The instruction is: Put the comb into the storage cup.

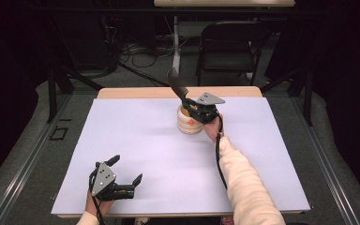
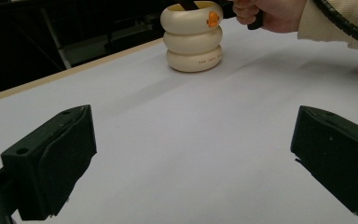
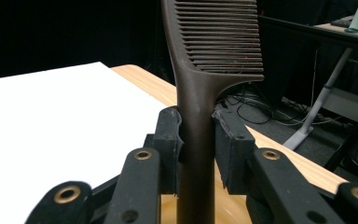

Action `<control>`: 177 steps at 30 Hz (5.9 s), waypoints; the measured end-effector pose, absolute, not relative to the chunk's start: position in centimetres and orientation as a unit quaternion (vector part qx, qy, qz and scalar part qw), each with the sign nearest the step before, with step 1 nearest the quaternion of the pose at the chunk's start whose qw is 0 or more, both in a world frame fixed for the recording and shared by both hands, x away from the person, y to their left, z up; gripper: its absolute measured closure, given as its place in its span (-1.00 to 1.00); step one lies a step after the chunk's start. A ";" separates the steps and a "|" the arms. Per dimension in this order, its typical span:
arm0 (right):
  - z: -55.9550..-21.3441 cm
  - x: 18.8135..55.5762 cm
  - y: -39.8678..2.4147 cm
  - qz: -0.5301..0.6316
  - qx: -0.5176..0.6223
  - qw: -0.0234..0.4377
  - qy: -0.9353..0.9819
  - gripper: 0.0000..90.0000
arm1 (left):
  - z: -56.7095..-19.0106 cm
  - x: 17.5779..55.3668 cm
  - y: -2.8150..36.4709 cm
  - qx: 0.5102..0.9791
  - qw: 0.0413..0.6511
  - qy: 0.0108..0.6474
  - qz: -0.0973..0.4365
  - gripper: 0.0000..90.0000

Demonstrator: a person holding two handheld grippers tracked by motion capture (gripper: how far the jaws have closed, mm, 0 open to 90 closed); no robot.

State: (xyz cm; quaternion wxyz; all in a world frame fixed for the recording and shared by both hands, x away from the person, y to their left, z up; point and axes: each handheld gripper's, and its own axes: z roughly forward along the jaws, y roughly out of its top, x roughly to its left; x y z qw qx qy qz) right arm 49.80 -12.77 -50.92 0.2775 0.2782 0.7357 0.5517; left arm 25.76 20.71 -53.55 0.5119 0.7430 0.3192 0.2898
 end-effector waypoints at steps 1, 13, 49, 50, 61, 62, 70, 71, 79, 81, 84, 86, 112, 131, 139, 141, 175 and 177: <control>-50.9 49.8 -12.8 0.551 0.278 0.278 0.736 0.60 | -53.5 25.8 20.7 0.743 0.512 0.319 0.290 -1.00; -51.3 49.9 -12.8 0.535 0.292 0.262 0.748 0.59 | -53.5 25.7 20.7 0.742 0.514 0.319 0.290 -1.00; -48.2 46.3 -15.1 0.488 0.303 0.172 0.800 -0.77 | -53.6 25.8 20.5 0.745 0.509 0.318 0.290 -1.00; -48.2 46.1 -15.3 0.486 0.302 0.171 0.802 -0.78 | -53.6 25.8 20.5 0.746 0.509 0.318 0.290 -1.00; -48.7 44.4 -16.3 0.475 0.297 0.146 0.816 -0.96 | -53.7 26.0 20.4 0.745 0.507 0.321 0.291 -1.00; -48.7 44.2 -16.4 0.474 0.296 0.141 0.817 -0.97 | -53.7 26.0 20.4 0.748 0.504 0.319 0.291 -1.00; -48.4 42.9 -16.2 0.474 0.290 0.128 0.821 -1.00 | -53.6 26.1 20.1 0.748 0.507 0.313 0.292 -1.00; -48.4 42.7 -16.1 0.473 0.286 0.127 0.824 -1.00 | -53.6 26.1 20.2 0.748 0.508 0.314 0.291 -1.00; -48.7 41.9 -15.7 0.464 0.278 0.114 0.833 -1.00 | -53.6 26.1 20.2 0.748 0.507 0.315 0.290 -1.00; -48.7 41.5 -15.9 0.463 0.279 0.111 0.834 -1.00 | -53.6 26.0 20.2 0.746 0.508 0.317 0.291 -1.00; -48.7 41.1 -16.4 0.463 0.281 0.110 0.833 -1.00 | -53.6 26.0 20.3 0.746 0.507 0.318 0.293 -1.00; -48.8 40.7 -16.7 0.464 0.281 0.110 0.833 -1.00 | -53.6 25.9 20.3 0.746 0.506 0.318 0.292 -1.00; -47.9 36.5 -19.1 0.474 0.273 0.103 0.831 -1.00 | -53.7 25.7 20.6 0.742 0.506 0.326 0.294 -1.00; -48.5 33.0 -21.4 0.468 0.268 0.113 0.835 -1.00 | -53.7 25.6 20.6 0.746 0.502 0.324 0.295 -1.00; -48.9 31.9 -22.2 0.470 0.273 0.123 0.830 -1.00 | -53.7 25.5 20.6 0.747 0.501 0.323 0.295 -1.00; -49.0 31.6 -22.4 0.470 0.273 0.127 0.830 -1.00 | -53.7 25.5 20.6 0.747 0.501 0.323 0.295 -1.00; -50.4 28.1 -24.3 0.464 0.263 0.158 0.831 -1.00 | -53.7 25.5 20.6 0.747 0.500 0.324 0.295 -1.00; -50.5 27.8 -24.4 0.465 0.262 0.159 0.831 -1.00 | -53.7 25.4 20.6 0.744 0.502 0.326 0.296 -1.00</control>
